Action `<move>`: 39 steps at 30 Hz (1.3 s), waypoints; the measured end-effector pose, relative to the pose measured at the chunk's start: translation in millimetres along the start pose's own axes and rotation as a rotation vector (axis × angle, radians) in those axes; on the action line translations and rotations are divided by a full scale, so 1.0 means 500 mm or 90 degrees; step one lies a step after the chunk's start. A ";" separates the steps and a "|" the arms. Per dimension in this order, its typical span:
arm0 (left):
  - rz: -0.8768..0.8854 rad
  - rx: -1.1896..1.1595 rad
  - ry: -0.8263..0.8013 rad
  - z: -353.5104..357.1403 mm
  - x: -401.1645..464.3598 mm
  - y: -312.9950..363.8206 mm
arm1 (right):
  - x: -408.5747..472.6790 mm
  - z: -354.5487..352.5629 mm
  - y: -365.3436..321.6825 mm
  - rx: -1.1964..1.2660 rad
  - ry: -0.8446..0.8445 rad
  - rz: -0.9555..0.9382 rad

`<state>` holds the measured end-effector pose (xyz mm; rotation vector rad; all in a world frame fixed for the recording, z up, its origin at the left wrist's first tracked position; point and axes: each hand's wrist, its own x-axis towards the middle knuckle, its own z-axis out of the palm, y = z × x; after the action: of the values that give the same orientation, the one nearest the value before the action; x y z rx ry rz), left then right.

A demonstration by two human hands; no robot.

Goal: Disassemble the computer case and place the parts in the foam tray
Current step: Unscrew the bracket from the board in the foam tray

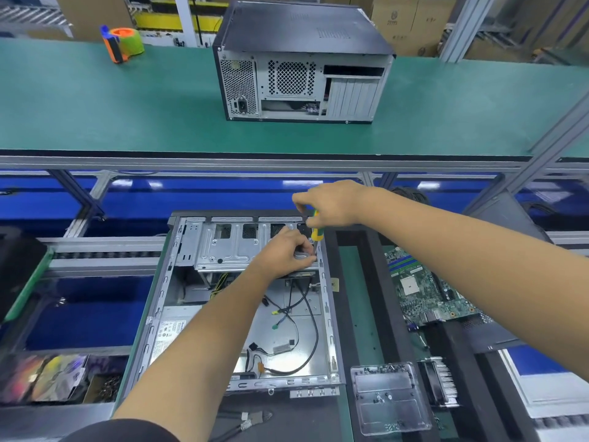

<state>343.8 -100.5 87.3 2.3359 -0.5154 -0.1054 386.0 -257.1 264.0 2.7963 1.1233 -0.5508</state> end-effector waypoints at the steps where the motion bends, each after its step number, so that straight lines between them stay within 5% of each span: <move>1: 0.002 0.001 0.000 0.000 -0.001 -0.001 | 0.002 0.002 0.000 0.004 0.008 -0.019; 13: -0.028 -0.015 0.003 -0.003 0.005 -0.002 | -0.022 -0.020 0.024 0.014 0.087 -0.006; 23: 0.094 0.020 0.036 0.004 -0.004 -0.006 | -0.035 -0.008 0.040 0.036 0.087 0.026; 39: 0.092 0.058 0.021 0.008 -0.006 -0.009 | -0.049 0.018 0.027 0.033 0.095 0.049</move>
<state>341.6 -98.8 81.2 2.3752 -0.6833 0.0248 375.9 -284.9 263.4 2.9529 1.0344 -0.3745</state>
